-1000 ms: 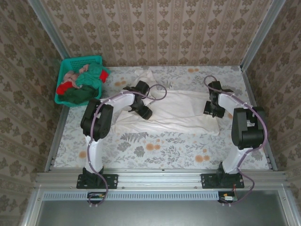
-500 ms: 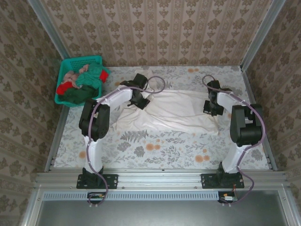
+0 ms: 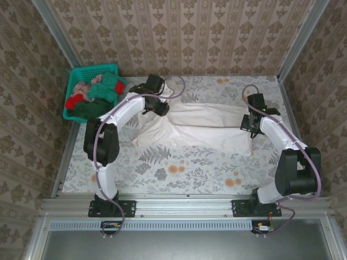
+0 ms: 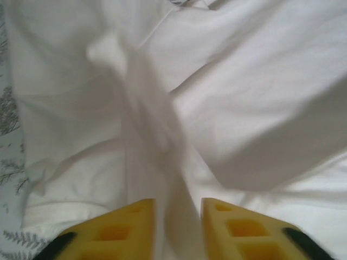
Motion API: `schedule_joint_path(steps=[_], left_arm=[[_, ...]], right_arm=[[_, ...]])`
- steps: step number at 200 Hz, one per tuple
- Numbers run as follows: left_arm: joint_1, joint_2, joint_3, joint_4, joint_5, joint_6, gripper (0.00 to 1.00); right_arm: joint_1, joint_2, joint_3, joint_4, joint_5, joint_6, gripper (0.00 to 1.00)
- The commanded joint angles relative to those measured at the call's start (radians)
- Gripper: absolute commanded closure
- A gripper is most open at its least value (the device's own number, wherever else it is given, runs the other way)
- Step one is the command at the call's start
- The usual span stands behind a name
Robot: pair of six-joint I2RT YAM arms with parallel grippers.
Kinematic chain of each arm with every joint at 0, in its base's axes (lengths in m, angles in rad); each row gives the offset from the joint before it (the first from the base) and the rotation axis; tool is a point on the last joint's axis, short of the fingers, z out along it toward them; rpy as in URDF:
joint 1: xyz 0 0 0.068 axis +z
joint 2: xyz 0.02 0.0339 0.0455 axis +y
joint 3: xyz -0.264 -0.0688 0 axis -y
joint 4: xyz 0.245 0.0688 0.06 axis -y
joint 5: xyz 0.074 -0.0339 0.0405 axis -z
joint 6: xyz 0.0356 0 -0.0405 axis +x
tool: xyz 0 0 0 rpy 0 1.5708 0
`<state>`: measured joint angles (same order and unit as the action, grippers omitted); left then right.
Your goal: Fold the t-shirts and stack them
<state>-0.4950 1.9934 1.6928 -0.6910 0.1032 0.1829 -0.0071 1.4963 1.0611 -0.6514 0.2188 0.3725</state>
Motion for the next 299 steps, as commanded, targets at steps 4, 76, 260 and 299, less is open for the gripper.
schedule_joint_path(steps=[4, 76, 260, 299], left_arm=[[0.011, 0.091, 0.057, 0.005, 0.055, -0.025, 0.49], [0.117, -0.226, -0.375, 0.173, -0.001, -0.183, 0.25], [0.302, -0.544, -0.861, 0.260, 0.194, -0.378, 0.89], [0.306, -0.560, -0.862, 0.219, 0.173, -0.355, 0.93]], right_arm=[[-0.025, 0.110, 0.051, 0.002, 0.053, -0.003, 0.96], [-0.048, 0.308, 0.198, -0.075, 0.103, -0.018, 0.63], [-0.004, 0.155, -0.095, -0.131, 0.040, 0.110, 1.00], [-0.070, 0.093, -0.094, -0.148, 0.065, 0.087, 1.00]])
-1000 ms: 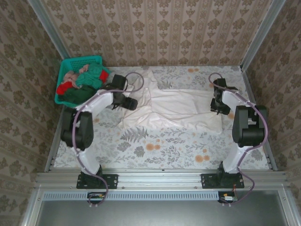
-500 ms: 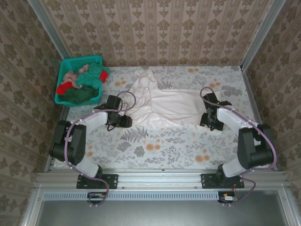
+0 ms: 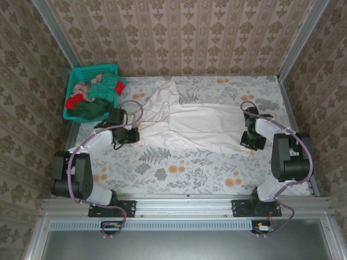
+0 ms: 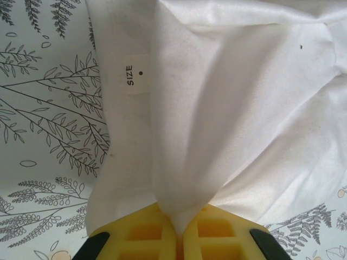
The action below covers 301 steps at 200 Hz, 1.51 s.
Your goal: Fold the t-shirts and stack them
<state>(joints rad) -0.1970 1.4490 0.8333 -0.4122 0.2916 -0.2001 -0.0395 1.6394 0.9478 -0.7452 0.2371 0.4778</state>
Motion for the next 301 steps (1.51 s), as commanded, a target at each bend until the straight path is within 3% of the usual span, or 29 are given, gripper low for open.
schedule_joint_path(steps=[1, 26, 49, 68, 83, 137, 164, 200, 264, 301], left_arm=[[0.009, -0.016, -0.003, -0.059, -0.016, 0.028, 0.93], [0.011, -0.014, -0.011, -0.054, -0.007, 0.033, 0.91], [0.010, 0.008, -0.004, -0.052, 0.005, 0.030, 0.90], [0.010, 0.005, -0.007, -0.037, 0.022, 0.017, 0.89], [0.010, 0.005, -0.005, -0.030, 0.031, 0.015, 0.89], [0.015, 0.011, -0.005, -0.042, 0.010, 0.023, 0.88], [0.023, 0.010, -0.005, -0.051, 0.004, 0.025, 0.89], [0.036, -0.002, -0.011, -0.057, -0.002, 0.025, 0.89], [0.042, 0.001, -0.009, -0.063, 0.000, 0.038, 0.89], [0.035, 0.012, -0.006, -0.056, 0.012, 0.050, 0.88]], right_arm=[[-0.039, -0.051, 0.018, -0.054, 0.048, -0.019, 1.00], [-0.049, -0.072, 0.020, -0.041, 0.005, -0.049, 1.00], [0.024, -0.118, 0.012, 0.048, -0.096, -0.074, 0.60], [0.059, -0.091, 0.033, 0.097, -0.145, -0.074, 0.47], [0.083, -0.022, 0.077, 0.095, -0.124, -0.079, 0.45], [0.089, 0.150, 0.143, 0.053, -0.017, -0.074, 0.49], [0.089, 0.159, 0.146, 0.040, 0.026, -0.078, 0.80], [0.068, 0.077, 0.160, 0.017, 0.025, -0.092, 0.95], [0.002, -0.064, 0.158, -0.035, -0.025, -0.095, 0.93], [-0.055, 0.091, 0.223, 0.010, -0.032, -0.135, 0.90]])
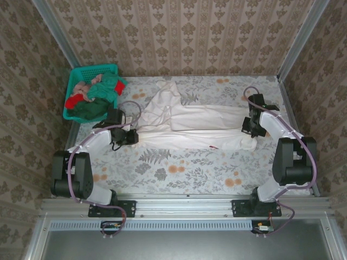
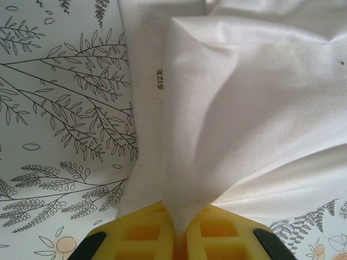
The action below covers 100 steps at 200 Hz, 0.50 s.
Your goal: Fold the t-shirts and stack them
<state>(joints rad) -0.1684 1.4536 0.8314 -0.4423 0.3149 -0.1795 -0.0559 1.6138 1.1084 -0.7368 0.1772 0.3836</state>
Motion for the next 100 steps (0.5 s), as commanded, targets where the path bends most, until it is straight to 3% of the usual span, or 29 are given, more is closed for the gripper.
schedule_joint_path(steps=[1, 37, 52, 56, 75, 100], left_arm=[[0.005, 0.008, -0.003, -0.026, -0.010, 0.030, 0.88], [-0.014, 0.030, 0.013, -0.035, -0.016, 0.038, 0.87], [-0.019, 0.039, 0.020, -0.040, -0.008, 0.041, 0.84], [-0.023, 0.041, 0.021, -0.039, -0.009, 0.040, 0.84], [-0.036, 0.034, 0.022, -0.039, 0.001, 0.029, 0.75], [-0.104, -0.009, 0.029, -0.024, -0.043, -0.011, 0.51]], right_arm=[[-0.039, 0.123, 0.071, -0.003, 0.030, -0.040, 0.90], [-0.044, 0.239, 0.174, -0.039, 0.108, -0.046, 0.82], [-0.040, 0.227, 0.198, -0.080, 0.096, -0.052, 0.48], [-0.037, 0.216, 0.199, -0.084, 0.100, -0.050, 0.43], [-0.017, 0.145, 0.177, -0.106, 0.119, -0.052, 0.41], [0.025, 0.000, 0.089, -0.115, 0.171, -0.008, 0.36]])
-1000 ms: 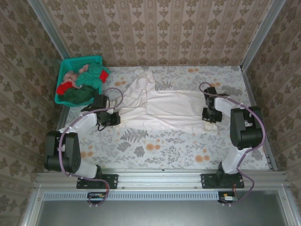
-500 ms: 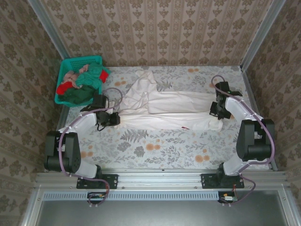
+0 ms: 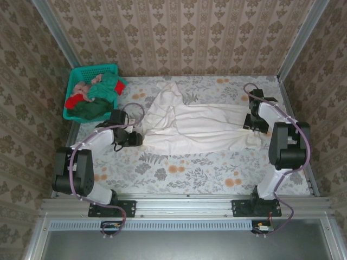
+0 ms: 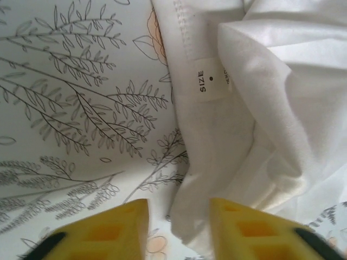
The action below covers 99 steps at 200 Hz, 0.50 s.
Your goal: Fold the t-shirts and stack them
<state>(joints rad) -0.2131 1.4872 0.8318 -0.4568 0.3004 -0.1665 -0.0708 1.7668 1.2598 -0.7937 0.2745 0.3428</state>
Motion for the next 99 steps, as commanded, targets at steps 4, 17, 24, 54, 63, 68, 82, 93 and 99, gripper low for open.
schedule_joint_path(steps=[4, 17, 24, 54, 63, 68, 82, 93, 99], left_arm=[[-0.075, -0.048, 0.037, -0.012, -0.042, -0.033, 0.49], [-0.114, -0.051, 0.089, -0.012, -0.058, -0.048, 0.47], [-0.129, -0.039, 0.138, -0.008, -0.062, -0.049, 0.41], [-0.186, 0.198, 0.486, -0.047, -0.129, 0.043, 0.16], [-0.185, 0.296, 0.615, -0.088, -0.148, 0.054, 0.15], [-0.185, 0.358, 0.678, -0.099, -0.164, 0.061, 0.12], [-0.182, 0.520, 0.869, -0.139, -0.215, 0.056, 0.00], [-0.183, 0.643, 1.018, -0.175, -0.238, 0.050, 0.00], [-0.183, 0.703, 1.087, -0.181, -0.252, 0.040, 0.00]], right_arm=[[0.053, -0.177, -0.086, -0.042, 0.059, 0.038, 0.36], [0.092, -0.238, -0.161, 0.042, -0.025, 0.032, 0.34], [0.098, -0.249, -0.185, 0.096, -0.078, 0.029, 0.33], [0.075, -0.122, -0.032, 0.076, -0.077, 0.008, 0.32], [0.062, -0.068, 0.036, 0.066, -0.077, -0.004, 0.32], [0.051, -0.037, 0.071, 0.068, -0.081, -0.012, 0.32], [0.027, 0.049, 0.162, 0.057, -0.074, -0.014, 0.32], [0.011, 0.118, 0.227, 0.055, -0.076, -0.020, 0.32], [0.002, 0.154, 0.262, 0.049, -0.077, -0.019, 0.32]])
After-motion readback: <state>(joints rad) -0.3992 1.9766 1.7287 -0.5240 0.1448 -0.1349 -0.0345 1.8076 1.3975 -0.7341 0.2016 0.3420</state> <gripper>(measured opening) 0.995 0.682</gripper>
